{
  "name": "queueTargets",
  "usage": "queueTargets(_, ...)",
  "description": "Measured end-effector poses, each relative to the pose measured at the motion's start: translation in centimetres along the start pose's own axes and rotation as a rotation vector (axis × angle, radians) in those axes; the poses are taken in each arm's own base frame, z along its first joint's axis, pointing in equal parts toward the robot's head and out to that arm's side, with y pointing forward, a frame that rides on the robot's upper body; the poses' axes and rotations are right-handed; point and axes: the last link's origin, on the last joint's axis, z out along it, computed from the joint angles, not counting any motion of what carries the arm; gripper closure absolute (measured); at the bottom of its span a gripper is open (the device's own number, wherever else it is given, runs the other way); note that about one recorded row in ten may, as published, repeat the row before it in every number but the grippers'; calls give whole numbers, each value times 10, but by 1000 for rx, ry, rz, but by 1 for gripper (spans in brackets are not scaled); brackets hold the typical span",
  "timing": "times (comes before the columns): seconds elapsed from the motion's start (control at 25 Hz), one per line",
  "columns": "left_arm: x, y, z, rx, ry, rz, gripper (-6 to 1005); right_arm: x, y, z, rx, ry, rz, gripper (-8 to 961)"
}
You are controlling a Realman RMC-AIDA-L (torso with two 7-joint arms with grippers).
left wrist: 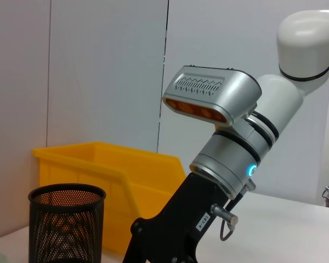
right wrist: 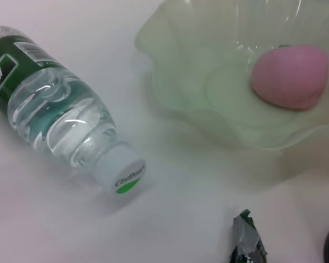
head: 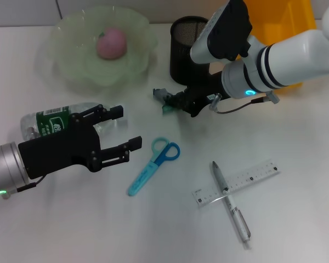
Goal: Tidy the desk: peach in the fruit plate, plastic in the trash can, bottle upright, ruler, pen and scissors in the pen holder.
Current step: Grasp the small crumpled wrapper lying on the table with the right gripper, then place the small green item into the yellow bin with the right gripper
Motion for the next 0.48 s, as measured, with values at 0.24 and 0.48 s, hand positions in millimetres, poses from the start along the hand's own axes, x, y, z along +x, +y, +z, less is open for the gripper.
queueTargets(0.24, 0, 0, -1, 1, 0, -1, 305, 0, 2, -6, -37, -7, 7, 899)
queueTargets(0.48, -1, 0, -1, 1, -1, -2, 307, 5, 5, -18, -68, -38, 23, 917)
